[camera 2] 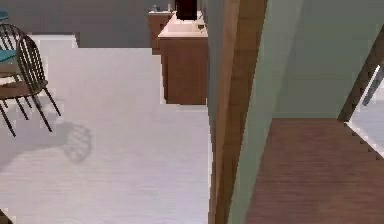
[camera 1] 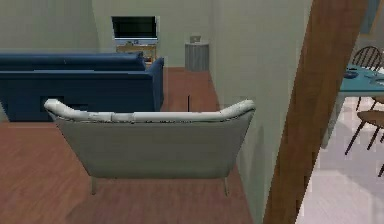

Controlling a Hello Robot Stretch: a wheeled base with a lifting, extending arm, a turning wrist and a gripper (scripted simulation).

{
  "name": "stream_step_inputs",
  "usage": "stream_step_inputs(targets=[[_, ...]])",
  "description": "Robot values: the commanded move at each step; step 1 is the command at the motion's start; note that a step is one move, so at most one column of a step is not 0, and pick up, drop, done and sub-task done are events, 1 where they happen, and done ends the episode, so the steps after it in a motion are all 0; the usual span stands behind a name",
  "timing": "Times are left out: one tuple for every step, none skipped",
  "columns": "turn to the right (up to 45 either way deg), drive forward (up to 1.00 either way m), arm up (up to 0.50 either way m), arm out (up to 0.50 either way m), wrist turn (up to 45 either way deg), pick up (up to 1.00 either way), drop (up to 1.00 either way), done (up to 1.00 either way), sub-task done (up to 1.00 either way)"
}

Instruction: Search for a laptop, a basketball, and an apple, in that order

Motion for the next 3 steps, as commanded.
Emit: stream_step_inputs(targets=[[42.0,0.00,0.00,0.00,0.0,0.00,0.00,0.00,0.00],[0.0,0.35,0.00,0.00,0.0,0.00,0.00,0.00,0.00],[36.0,0.00,0.00,0.00,0.0,0.00,0.00,0.00,0.00]])
